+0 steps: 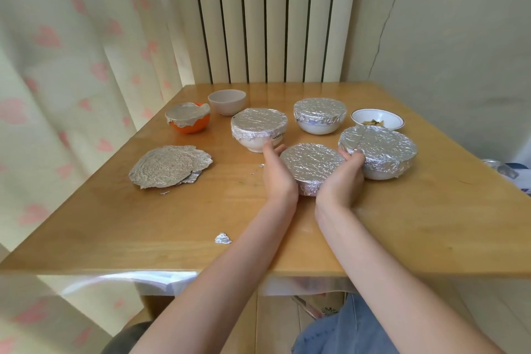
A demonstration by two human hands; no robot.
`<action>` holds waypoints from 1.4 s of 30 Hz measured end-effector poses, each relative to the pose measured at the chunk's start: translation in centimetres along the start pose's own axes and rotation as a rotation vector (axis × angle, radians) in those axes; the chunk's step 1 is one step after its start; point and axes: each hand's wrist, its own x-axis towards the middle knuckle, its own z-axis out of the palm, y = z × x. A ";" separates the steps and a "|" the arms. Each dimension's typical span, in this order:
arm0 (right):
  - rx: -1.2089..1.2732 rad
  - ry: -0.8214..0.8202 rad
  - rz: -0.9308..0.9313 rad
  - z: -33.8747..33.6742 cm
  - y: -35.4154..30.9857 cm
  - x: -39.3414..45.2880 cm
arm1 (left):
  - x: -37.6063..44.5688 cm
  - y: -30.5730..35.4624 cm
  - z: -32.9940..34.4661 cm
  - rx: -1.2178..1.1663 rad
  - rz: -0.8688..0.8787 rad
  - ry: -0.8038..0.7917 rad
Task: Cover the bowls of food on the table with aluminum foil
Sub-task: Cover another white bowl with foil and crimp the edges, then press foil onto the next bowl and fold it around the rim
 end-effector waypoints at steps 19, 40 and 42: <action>-0.348 -0.438 -0.562 5.7 -5.1 -1.4 | 3.5 11.2 -6.0 0.651 0.660 0.105; -1.573 -1.155 -0.873 29.7 1.6 14.6 | 28.7 15.3 -2.2 2.074 0.539 -0.177; -1.533 -1.134 -0.907 29.9 1.9 14.6 | 28.7 15.1 -2.2 2.129 0.571 -0.159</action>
